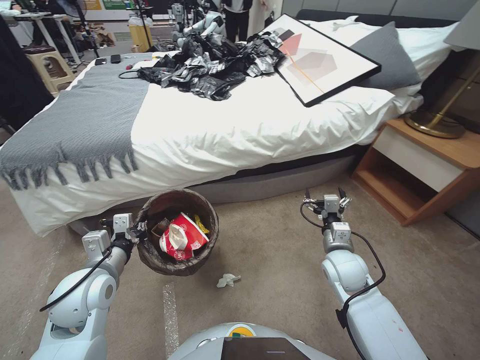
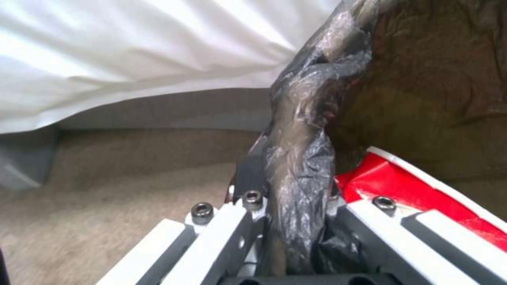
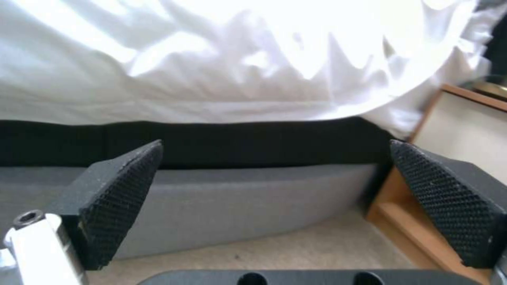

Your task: Pick up the trash bin, then pick up the garbage from the floor and place it into the trash bin.

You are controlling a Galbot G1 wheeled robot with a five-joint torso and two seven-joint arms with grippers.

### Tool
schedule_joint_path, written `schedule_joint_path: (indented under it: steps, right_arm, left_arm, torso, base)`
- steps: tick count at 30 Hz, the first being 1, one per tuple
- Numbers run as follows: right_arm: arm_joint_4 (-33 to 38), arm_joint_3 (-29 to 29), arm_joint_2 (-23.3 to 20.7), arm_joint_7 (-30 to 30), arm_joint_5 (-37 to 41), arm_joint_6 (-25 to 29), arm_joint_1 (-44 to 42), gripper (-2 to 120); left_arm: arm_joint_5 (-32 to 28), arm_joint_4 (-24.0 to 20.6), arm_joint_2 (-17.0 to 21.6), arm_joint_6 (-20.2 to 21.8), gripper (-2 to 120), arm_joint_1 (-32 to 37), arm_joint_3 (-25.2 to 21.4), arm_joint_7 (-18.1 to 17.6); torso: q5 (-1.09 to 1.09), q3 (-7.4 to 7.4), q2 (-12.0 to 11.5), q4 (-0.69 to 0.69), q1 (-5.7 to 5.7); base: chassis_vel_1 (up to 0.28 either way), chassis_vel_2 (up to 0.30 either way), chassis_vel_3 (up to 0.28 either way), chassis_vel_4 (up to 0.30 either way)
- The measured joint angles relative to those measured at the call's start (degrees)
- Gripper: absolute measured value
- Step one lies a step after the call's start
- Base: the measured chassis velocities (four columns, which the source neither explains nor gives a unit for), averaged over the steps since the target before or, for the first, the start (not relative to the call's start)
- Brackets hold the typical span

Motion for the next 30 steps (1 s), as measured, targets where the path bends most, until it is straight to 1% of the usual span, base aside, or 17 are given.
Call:
schedule_joint_path:
  steps: [13, 16, 18, 19, 20, 21, 22, 23, 24, 25, 26, 27, 28, 29, 30]
  right_arm:
    - [0.28, -0.29, -1.06, 0.24, 1.15, -1.14, 0.09, 100]
    - [0.84, -0.29, -1.31, 0.39, 1.12, -1.67, 0.09, 100]
    - [1.83, -0.19, -2.06, -0.16, 0.2, -2.46, -0.03, 100]
    - [3.02, -0.36, -3.33, -0.52, -0.08, -3.33, -0.08, 100]
    - [3.02, -0.36, -3.33, -0.52, -0.08, -3.33, -0.08, 100]
    - [4.06, -0.72, -4.42, -0.37, 0.15, -4.92, 0.14, 100]
    - [5.63, -1.65, -6.31, 0.53, 1.78, -8.43, 1.03, 100]
    - [5.63, -1.65, -6.31, 0.53, 1.78, -8.43, 1.03, 100]
    - [7.64, -3.56, -9.38, 1.96, 7.33, -15.03, 3.32, 100]
    - [8.48, -5.14, -11.37, 2.99, 12.27, -19.77, 5.67, 100]
    - [8.48, -5.14, -11.37, 2.99, 12.27, -19.77, 5.67, 100]
    - [8.67, -7.3, -13.58, 3.79, 17.29, -25.05, 8.98, 100]
    - [8.46, -8.99, -14.92, 3.92, 20.57, -28.28, 11.33, 100]
    - [8.46, -8.99, -14.92, 3.92, 20.57, -28.28, 11.33, 100]
    - [7.86, -11.02, -16.14, 4.0, 23.62, -31.25, 13.68, 100]
  left_arm:
    - [0.06, 0.33, -0.07, -0.23, 0, -0.13, 0.0, 0.16]
    - [0.13, 0.49, -0.06, -0.92, 0, -0.1, 0.0, 0.44]
    - [0.46, 0.5, -0.08, -1.17, 0, -0.04, -0.02, 0.64]
    - [0.75, 0.54, -0.08, -1.25, 0, 0.02, -0.09, 0.72]
    - [0.75, 0.54, -0.08, -1.25, 0, 0.02, -0.09, 0.72]
    - [0.83, 0.55, -0.08, -1.26, 0, 0.05, -0.12, 0.73]
    - [0.9, 0.56, -0.02, -1.27, 0, 0.06, -0.13, 0.74]
    - [0.9, 0.56, -0.02, -1.27, 0, 0.06, -0.13, 0.74]
    - [0.95, 0.55, 0.07, -1.28, 0, 0.06, -0.12, 0.78]
    - [1.0, 0.56, 0.08, -1.28, 0, 0.06, -0.1, 0.81]
    - [1.0, 0.56, 0.08, -1.28, 0, 0.06, -0.1, 0.81]
    - [1.1, 0.55, 0.07, -1.28, 0, 0.08, -0.04, 0.85]
    - [1.21, 0.52, 0.03, -1.28, 0, 0.12, 0.01, 0.85]
    - [1.21, 0.52, 0.03, -1.28, 0, 0.12, 0.01, 0.85]
    - [1.26, 0.48, -0.01, -1.28, 0, 0.18, 0.04, 0.86]
  torso:
    - [0.0, 0.0, 0.0, -0.01, 0.0]
    - [0.0, 0.0, 0.0, 0.0, 0.0]
    - [0.01, 0.0, 0.0, 0.02, 0.0]
    - [0.01, 0.0, 0.0, 0.02, 0.0]
    - [0.01, 0.0, 0.0, 0.02, 0.0]
    - [0.0, 0.0, 0.0, 0.01, 0.0]
    - [0.0, 0.0, 0.0, -0.01, 0.0]
    - [0.0, 0.0, 0.0, -0.01, 0.0]
    - [0.0, 0.0, 0.0, -0.04, 0.0]
    - [0.0, 0.0, 0.0, -0.03, 0.0]
    - [0.0, 0.0, 0.0, -0.03, 0.0]
    - [0.0, 0.0, 0.0, -0.01, 0.0]
    - [0.0, 0.0, 0.0, 0.02, 0.0]
    - [0.0, 0.0, 0.0, 0.02, 0.0]
    - [-0.01, 0.0, 0.0, 0.03, 0.0]
  base:
    - [0.064, 0.06, 0.058, 0.067]
    - [0.045, 0.05, 0.054, 0.065]
    - [0.052, 0.046, 0.048, 0.038]
    - [0.0, 0.0, 0.0, 0.0]
    - [0.0, 0.0, 0.0, 0.0]
    - [0.0, 0.0, 0.0, 0.0]
    - [0.0, 0.0, 0.0, 0.0]
    - [0.0, 0.0, 0.0, 0.0]
    - [0.0, 0.0, 0.0, 0.0]
    - [0.0, 0.0, 0.0, 0.0]
    - [0.0, 0.0, 0.0, 0.0]
    - [0.0, 0.0, 0.0, 0.0]
    - [0.0, 0.0, 0.0, 0.0]
    - [0.0, 0.0, 0.0, 0.0]
    - [0.0, 0.0, 0.0, 0.0]
